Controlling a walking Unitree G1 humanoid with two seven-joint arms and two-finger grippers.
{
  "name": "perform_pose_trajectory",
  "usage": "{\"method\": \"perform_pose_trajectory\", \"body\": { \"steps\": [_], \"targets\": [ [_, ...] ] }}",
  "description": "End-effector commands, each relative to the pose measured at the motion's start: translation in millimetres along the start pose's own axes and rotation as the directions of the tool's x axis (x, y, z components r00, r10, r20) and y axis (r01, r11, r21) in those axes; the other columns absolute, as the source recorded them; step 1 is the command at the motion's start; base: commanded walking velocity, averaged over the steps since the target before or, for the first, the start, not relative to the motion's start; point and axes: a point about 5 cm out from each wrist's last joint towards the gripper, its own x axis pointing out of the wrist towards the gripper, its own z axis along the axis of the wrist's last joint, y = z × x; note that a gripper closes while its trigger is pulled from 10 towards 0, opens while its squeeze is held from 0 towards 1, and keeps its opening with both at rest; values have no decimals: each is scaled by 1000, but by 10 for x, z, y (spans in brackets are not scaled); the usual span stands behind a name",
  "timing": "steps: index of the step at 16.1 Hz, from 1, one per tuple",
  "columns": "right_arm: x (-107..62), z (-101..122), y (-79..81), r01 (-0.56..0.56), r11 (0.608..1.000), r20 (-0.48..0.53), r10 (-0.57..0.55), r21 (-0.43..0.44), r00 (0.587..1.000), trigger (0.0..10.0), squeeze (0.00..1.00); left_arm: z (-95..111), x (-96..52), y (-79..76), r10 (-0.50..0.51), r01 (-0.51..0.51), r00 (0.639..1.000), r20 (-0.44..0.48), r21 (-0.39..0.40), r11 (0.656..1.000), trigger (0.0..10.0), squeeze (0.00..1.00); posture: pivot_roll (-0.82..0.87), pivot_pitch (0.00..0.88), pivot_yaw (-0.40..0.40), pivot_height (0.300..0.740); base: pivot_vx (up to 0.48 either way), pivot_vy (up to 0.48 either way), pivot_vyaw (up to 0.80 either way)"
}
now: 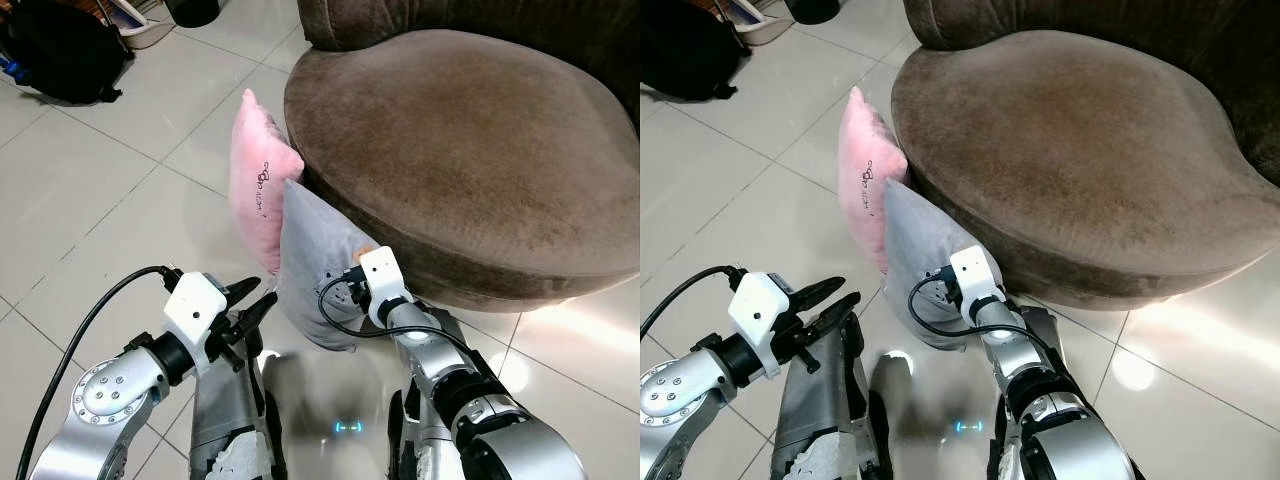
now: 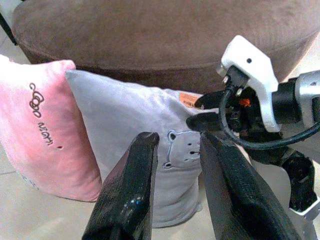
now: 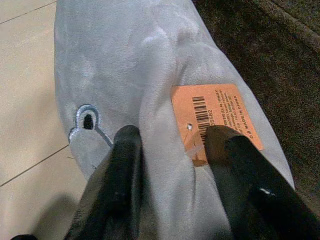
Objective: Move the pillow to the sofa from floor
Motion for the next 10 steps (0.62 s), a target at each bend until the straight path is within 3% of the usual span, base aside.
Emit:
{"method": "perform_pose_trajectory", "body": {
  "steps": [1,6,10],
  "targets": [
    [-8,-66,99,-31,1000,-31,31,-3,999,0,0,-60,-26,32,2,-2,1000,-26,11,1000,10000,0,178,267,85,480,0,0,0],
    [0,-45,100,-35,999,-22,35,-2,999,0,0,-101,-27,124,10,-10,1000,-22,14,1000,10000,0,174,244,80,480,0,0,0],
    [18,10,63,-56,998,-4,56,-6,998,0,0,-136,201,182,25,-25,1000,-11,13,1000,10000,0,157,192,62,480,0,0,0]
  ]
}}
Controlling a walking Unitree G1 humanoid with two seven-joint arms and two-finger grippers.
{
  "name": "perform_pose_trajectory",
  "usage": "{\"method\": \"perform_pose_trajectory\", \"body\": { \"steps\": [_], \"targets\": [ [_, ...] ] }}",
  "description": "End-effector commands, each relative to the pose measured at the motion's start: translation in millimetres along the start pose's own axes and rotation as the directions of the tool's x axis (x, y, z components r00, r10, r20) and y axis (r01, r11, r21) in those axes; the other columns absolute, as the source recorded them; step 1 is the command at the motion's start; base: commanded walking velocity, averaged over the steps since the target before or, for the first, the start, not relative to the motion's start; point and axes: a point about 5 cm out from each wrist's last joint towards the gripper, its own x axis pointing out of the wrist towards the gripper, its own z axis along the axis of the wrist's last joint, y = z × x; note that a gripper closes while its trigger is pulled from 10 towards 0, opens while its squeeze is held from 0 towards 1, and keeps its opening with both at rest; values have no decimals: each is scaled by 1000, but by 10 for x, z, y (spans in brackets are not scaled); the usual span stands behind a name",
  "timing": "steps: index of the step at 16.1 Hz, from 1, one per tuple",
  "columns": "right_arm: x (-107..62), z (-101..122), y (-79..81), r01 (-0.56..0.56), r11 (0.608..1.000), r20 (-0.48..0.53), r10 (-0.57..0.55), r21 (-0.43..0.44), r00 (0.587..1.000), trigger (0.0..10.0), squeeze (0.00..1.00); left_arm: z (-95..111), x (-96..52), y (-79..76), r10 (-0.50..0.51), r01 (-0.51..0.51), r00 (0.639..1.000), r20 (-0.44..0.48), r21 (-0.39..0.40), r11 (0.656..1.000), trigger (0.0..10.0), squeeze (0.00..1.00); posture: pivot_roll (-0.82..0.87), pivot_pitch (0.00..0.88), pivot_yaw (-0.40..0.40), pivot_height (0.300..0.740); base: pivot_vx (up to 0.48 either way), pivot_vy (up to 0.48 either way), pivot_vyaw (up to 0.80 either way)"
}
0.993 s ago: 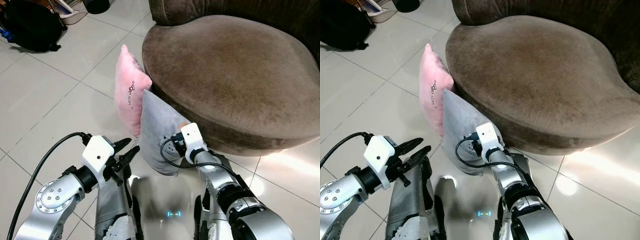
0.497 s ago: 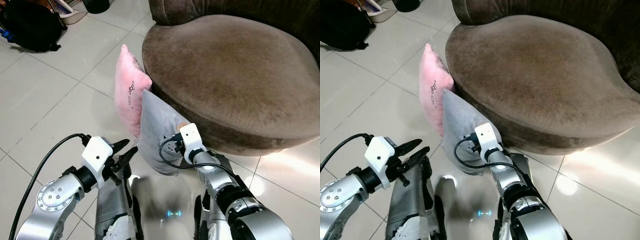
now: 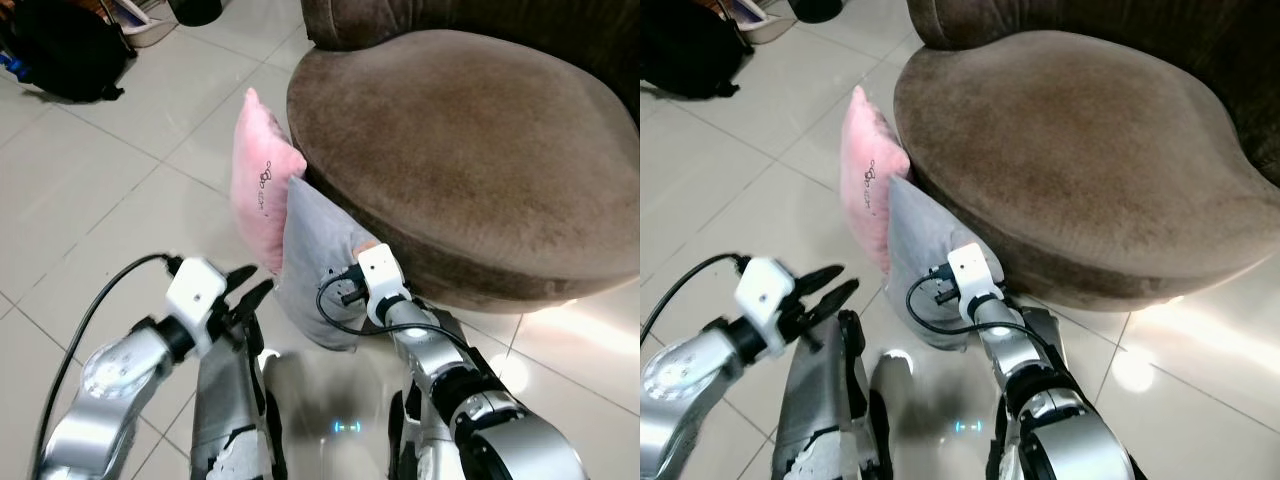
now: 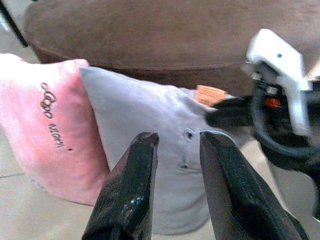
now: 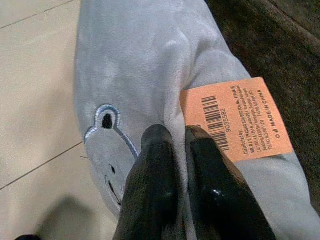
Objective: Move the pillow to the sofa from floor
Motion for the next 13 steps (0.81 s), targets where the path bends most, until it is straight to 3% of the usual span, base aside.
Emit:
{"method": "perform_pose_trajectory", "body": {
  "steps": [1,4,6,8,9,10,11,12,13],
  "targets": [
    [1,-23,49,-38,999,-10,38,3,999,0,0,-66,33,-7,4,-4,1000,-24,3,1000,10000,0,155,184,59,480,0,0,0],
    [28,167,83,-139,985,100,129,104,987,0,0,-38,218,55,25,-25,1000,16,7,1000,10000,0,116,125,36,480,0,0,0],
    [18,461,68,-205,969,253,165,140,953,0,0,35,327,113,58,-58,996,65,-5,998,10000,0,87,88,22,480,0,0,0],
    [-117,995,-123,-210,960,468,103,184,878,0,0,178,517,171,99,-95,985,143,-37,995,10000,0,60,51,9,480,0,0,0],
    [-163,1125,-203,-200,961,512,75,193,856,0,0,213,572,174,107,-101,981,164,-40,994,10000,0,50,38,5,480,0,0,0],
    [-272,1395,-387,-169,959,592,2,226,806,0,0,309,636,177,131,-123,969,210,-51,991,10000,0,35,24,2,480,0,0,0],
    [-401,1624,-546,-148,956,650,-56,255,758,0,0,435,614,170,147,-136,952,269,-62,989,10000,0,27,12,0,480,0,0,0],
    [-515,1786,-666,-130,953,685,-98,272,722,0,0,579,469,133,151,-140,930,336,-57,989,10000,0,19,0,1,480,0,0,0],
    [-573,1855,-730,-112,950,696,-131,292,706,0,0,681,386,97,151,-139,915,374,-59,989,10000,0,16,0,1,480,0,0,0]
  ]
}}
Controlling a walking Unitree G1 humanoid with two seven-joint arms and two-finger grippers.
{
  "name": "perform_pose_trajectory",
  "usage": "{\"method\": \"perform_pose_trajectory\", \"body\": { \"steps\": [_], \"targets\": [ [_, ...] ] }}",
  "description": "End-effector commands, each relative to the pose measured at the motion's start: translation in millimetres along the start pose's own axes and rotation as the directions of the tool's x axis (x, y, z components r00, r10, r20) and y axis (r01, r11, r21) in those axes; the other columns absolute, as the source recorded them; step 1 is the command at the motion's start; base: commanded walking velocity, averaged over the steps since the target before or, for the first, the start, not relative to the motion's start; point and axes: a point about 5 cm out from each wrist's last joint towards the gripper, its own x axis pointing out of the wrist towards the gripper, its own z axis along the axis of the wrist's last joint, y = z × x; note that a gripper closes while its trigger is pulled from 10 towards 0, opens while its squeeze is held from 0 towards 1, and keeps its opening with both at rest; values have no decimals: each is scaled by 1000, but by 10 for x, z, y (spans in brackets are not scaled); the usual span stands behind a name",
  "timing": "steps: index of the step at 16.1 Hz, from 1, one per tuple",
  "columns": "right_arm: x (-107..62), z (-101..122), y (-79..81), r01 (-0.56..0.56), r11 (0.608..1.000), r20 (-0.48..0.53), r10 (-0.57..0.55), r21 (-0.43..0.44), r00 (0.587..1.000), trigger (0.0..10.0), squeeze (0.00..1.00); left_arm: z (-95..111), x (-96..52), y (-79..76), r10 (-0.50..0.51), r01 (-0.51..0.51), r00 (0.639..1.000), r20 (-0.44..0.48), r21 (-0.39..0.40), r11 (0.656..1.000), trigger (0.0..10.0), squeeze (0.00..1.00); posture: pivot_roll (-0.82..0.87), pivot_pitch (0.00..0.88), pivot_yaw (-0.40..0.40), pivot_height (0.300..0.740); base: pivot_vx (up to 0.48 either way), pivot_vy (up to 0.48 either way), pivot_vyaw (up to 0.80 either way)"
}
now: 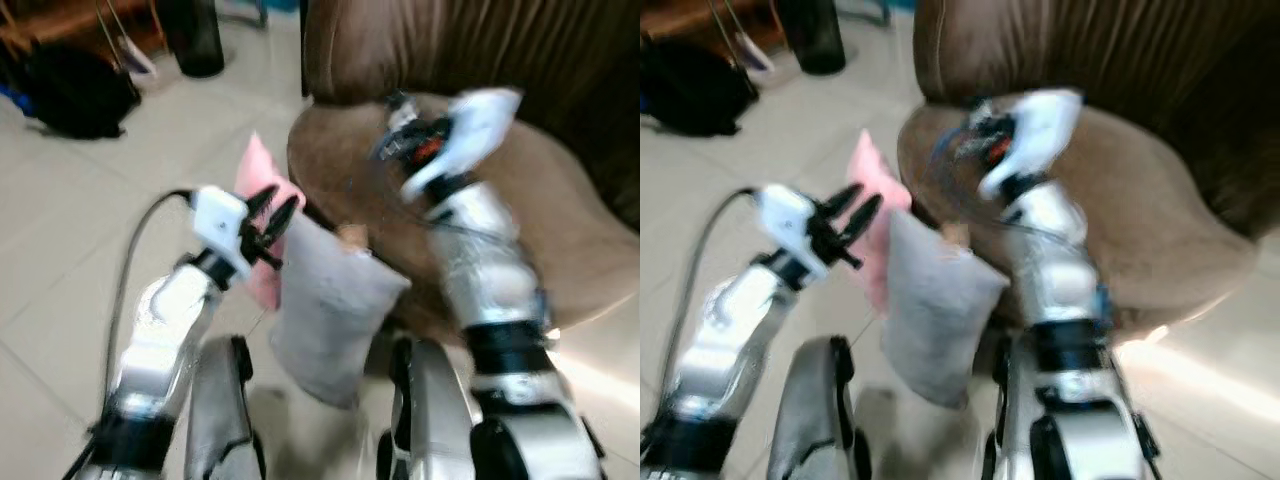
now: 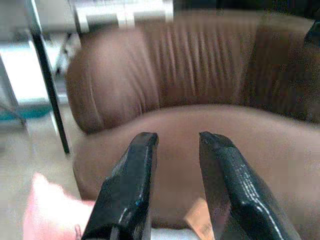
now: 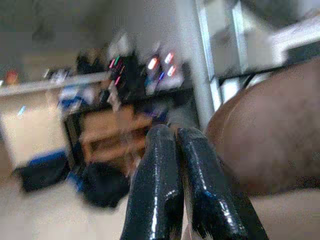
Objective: Move the pillow to the sofa from floor
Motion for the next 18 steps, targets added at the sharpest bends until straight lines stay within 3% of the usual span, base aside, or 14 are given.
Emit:
{"method": "perform_pose_trajectory", "body": {
  "steps": [1,3,4,6,7,8,11,13,15,18],
  "targets": [
    [-11,145,-81,76,997,21,-76,25,997,0,0,278,26,-63,-8,8,996,86,4,1000,10000,0,9,0,3,480,0,0,0],
    [-118,28,-153,110,990,-66,-116,-91,991,0,0,248,79,-107,-18,17,997,77,16,1000,10000,0,-1,0,9,480,0,0,0],
    [-254,-187,-225,127,975,-177,-159,-181,971,10000,0,185,81,-152,-40,39,998,54,22,999,10000,0,-4,0,12,480,0,0,0],
    [-517,-563,-332,139,951,-370,-239,-275,898,10000,20,1,-12,-157,-38,46,995,-90,83,995,10000,0,1,0,14,480,0,0,0],
    [-664,-739,-426,204,940,-440,-310,-273,842,10000,1000,-116,-76,-118,-18,39,985,-172,116,992,10000,0,7,0,11,480,0,0,0],
    [-820,-910,-517,269,923,-498,-376,-275,782,10000,1000,-223,-136,-76,2,27,975,-224,125,992,10000,0,17,0,8,480,0,0,0],
    [-1084,-1167,-578,334,911,-603,-411,-243,684,10000,1000,-376,-256,-90,-31,73,953,-302,131,989,10000,0,15,10,18,480,0,0,0],
    [-1343,-1393,-593,463,873,-681,-433,-153,590,10000,1000,-413,-330,-165,-92,130,941,-326,96,987,10000,0,13,49,32,480,0,0,0],
    [-1410,-1461,-571,533,842,-706,-425,-80,566,10000,1000,-421,-354,-192,-107,141,938,-331,80,987,10000,0,19,70,38,480,0,0,0],
    [-1416,-1529,-541,613,790,-709,-422,18,565,10000,1000,-460,-413,-187,-129,155,927,-353,47,987,10000,0,23,127,51,480,0,0,0]
  ]
}}
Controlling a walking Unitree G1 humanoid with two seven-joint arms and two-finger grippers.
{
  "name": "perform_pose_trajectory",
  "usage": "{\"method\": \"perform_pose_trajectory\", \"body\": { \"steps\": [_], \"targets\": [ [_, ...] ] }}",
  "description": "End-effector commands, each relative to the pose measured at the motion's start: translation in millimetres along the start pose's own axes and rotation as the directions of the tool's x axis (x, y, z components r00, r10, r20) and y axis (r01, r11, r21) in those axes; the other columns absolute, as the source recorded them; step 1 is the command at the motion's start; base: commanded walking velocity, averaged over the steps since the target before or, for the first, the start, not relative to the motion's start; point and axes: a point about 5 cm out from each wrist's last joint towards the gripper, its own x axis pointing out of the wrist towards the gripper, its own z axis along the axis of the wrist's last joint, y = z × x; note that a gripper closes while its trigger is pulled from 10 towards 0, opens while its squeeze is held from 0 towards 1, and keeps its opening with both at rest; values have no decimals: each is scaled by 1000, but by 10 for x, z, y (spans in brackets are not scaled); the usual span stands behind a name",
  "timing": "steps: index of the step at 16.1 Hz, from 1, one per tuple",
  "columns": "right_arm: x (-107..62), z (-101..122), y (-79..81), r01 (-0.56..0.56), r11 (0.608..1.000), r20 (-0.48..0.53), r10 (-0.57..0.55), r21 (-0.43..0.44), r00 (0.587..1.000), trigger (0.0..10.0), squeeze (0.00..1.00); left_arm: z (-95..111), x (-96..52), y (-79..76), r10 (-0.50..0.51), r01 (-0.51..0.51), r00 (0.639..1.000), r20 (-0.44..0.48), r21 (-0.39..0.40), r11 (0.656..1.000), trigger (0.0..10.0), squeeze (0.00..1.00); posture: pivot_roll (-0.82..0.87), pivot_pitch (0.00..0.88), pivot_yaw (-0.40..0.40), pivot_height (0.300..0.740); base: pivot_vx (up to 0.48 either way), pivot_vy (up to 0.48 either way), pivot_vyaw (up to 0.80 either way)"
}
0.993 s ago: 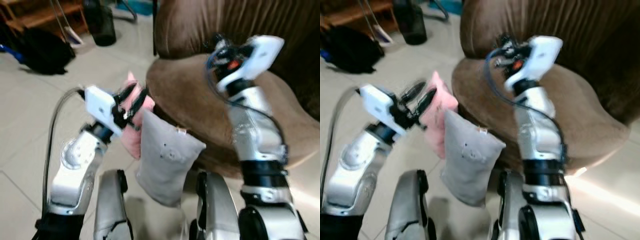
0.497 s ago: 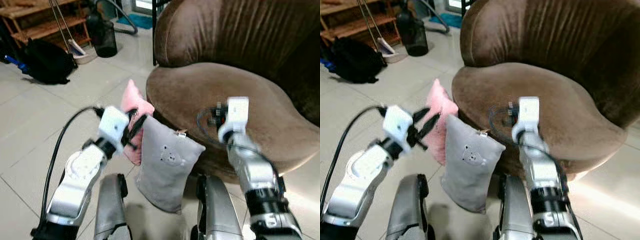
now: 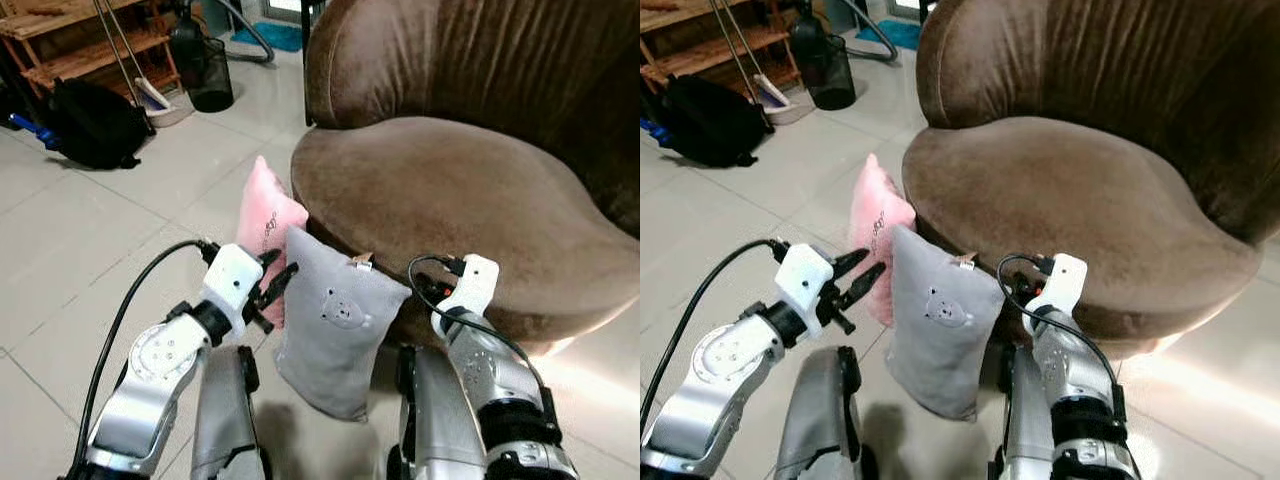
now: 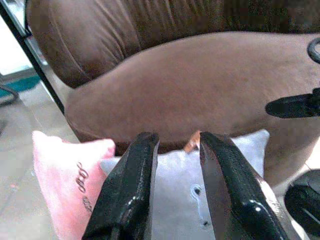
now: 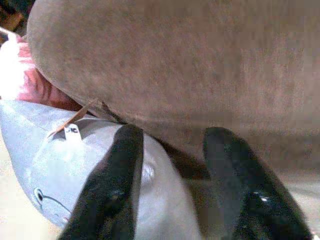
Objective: Move the pillow to the sofa from floor
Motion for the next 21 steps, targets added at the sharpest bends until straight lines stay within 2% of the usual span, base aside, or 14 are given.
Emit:
{"method": "perform_pose_trajectory", "body": {
  "steps": [1,4,6,7,11,13,14,15,17,19,21],
  "targets": [
    [27,11,25,2,998,11,-3,68,1000,10000,1000,4,-20,5,-15,15,1000,-10,3,1000,10000,0,33,141,51,480,0,0,0],
    [80,-11,61,-6,987,5,5,163,1000,10000,1000,32,-77,12,-16,16,1000,-16,4,1000,10000,0,69,169,56,480,0,0,0],
    [113,-58,81,-1,956,-1,1,293,1000,10000,1000,30,-135,4,-20,20,999,-29,-4,1000,10000,0,85,183,64,480,0,0,0],
    [121,-55,87,-1,948,2,0,319,1000,10000,1000,29,-145,4,-21,21,999,-31,-5,1000,10000,0,89,185,67,480,0,0,0],
    [146,-78,212,-40,947,-1,43,318,999,10000,1000,30,-159,-2,-29,28,999,-41,-15,999,10000,0,90,201,75,480,0,0,0],
    [158,-89,280,-78,925,5,82,373,997,10000,1000,37,-161,-7,-31,30,999,-41,-19,999,10000,0,93,204,76,480,0,0,0],
    [170,-80,356,-122,911,16,126,393,992,10000,875,40,-167,-4,-31,31,999,-43,-19,999,10000,0,98,210,77,480,0,0,0],
    [173,-81,402,-144,909,16,149,392,989,10000,0,41,-170,-1,-31,31,999,-45,-19,999,10000,0,101,211,78,480,0,0,0],
    [179,-100,503,-177,917,7,187,358,982,10000,0,40,-176,3,-32,31,998,-48,-19,999,10000,0,104,211,79,480,0,0,0],
    [199,-157,566,-159,942,-13,171,295,985,10000,0,46,-183,3,-33,33,998,-51,-17,999,10000,0,114,216,79,480,0,0,0],
    [214,-151,598,-148,946,1,154,289,988,10000,0,52,-188,3,-35,34,998,-51,-16,999,10000,0,120,217,81,480,0,0,0]
  ]
}}
